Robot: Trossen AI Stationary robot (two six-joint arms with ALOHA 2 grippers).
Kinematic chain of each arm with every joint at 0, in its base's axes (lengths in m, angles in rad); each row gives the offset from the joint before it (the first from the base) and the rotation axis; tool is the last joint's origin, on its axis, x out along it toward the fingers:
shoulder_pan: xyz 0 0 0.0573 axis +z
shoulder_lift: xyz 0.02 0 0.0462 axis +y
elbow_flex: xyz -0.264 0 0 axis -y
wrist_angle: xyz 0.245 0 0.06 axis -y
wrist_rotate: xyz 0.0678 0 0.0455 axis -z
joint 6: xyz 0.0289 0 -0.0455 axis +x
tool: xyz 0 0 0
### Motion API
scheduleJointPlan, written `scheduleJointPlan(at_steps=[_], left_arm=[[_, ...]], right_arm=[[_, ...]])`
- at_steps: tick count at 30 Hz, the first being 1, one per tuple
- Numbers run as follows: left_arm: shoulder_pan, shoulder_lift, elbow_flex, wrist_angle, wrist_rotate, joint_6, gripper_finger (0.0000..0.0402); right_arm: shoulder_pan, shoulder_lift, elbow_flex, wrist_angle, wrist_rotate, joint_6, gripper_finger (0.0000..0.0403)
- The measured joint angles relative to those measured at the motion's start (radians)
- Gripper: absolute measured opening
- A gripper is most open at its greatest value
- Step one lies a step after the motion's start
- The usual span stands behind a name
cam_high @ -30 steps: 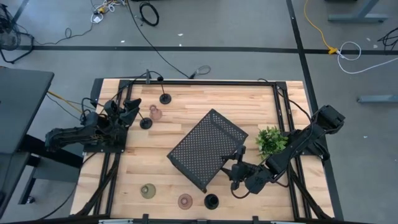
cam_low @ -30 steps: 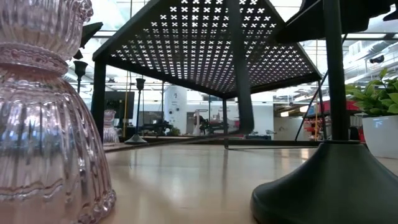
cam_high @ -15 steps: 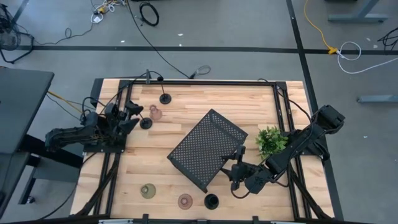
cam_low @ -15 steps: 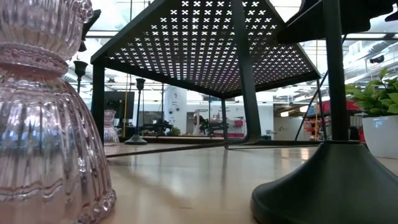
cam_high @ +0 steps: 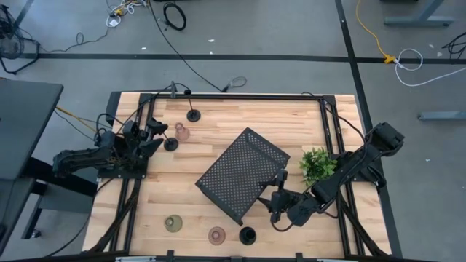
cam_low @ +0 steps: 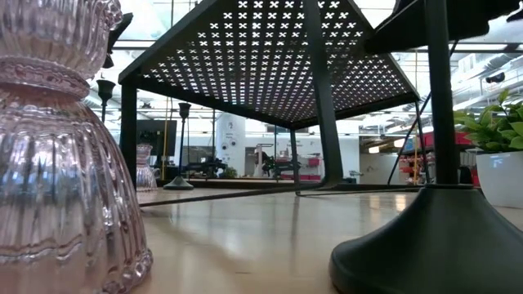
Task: Pick & Place candle stick holders
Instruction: Move the shelf to the middle of the table
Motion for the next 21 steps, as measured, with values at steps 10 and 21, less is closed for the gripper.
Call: scheduleJointPlan(at_steps=[10,21], left_arm=[[0.0,0.0,0.0,-0.001,0.0,0.0,0.0314],[0.0,0.0,0.0,-0.008,0.0,0.0,0.0314]], right_arm=[[0.0,-0.013,0.002,-0.041,-0.011,0.031,0.0341],[0.048,-0.044,0.002,-0.17,-0.057,0.229,0.0324]])
